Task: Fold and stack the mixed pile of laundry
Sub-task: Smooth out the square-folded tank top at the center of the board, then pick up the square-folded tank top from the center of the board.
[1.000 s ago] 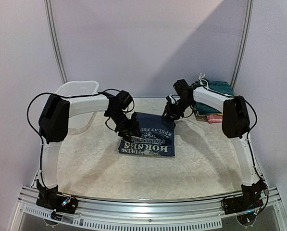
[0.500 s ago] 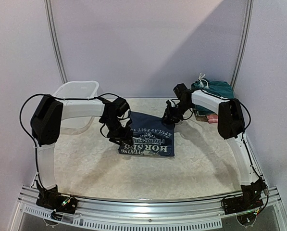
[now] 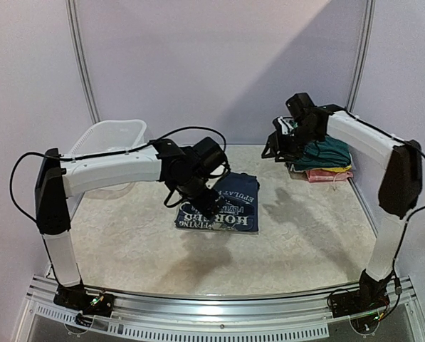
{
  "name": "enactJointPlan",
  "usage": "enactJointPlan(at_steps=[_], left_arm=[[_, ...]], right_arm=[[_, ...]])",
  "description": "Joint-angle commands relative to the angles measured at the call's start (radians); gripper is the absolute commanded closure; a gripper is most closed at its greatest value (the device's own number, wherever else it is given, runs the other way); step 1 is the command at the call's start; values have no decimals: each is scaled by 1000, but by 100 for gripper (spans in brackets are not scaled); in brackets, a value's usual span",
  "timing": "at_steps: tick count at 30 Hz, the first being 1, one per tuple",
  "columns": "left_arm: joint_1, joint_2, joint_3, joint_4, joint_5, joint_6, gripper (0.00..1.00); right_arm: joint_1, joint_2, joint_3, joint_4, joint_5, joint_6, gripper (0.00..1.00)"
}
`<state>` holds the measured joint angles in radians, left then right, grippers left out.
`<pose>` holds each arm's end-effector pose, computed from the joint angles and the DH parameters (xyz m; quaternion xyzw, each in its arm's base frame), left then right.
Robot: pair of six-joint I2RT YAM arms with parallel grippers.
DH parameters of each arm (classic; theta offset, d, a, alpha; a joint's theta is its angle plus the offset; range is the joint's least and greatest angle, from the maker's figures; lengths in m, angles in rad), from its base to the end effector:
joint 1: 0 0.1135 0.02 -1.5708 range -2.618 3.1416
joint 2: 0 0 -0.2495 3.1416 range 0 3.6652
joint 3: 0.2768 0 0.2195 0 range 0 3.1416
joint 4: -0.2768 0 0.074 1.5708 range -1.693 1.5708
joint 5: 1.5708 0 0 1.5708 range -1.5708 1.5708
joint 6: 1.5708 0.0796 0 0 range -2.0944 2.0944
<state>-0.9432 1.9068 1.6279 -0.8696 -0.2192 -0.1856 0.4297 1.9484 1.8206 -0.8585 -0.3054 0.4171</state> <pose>0.2395 -0.3006 0.2102 0.3381 0.9115 -0.0211 0.2332 0.3644 0.1933 0.2530 -0.0498 0.9462 0.2498 0.1998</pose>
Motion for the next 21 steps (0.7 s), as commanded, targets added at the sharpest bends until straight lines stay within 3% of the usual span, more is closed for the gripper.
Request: enactJointPlan(at_steps=[1,4,10,14,21], left_arm=[[-153,32,43,-21,-116,152,1],[-231,81,75,8,-156,220,3],[-269,270,220,15,-204,266,18],[-271,353,292,40,-222,299,25],[-272,464,348,103,-229,385,30]], right_arm=[[-10,-172,-215,-6,171,52,41],[-12,-316,-348,-24,218,116,32],[-15,-581,-583,-81,255,234,18],[-16,-703,-666,-123,263,292,14],[-22,-753,-689,-165,284,299,12]])
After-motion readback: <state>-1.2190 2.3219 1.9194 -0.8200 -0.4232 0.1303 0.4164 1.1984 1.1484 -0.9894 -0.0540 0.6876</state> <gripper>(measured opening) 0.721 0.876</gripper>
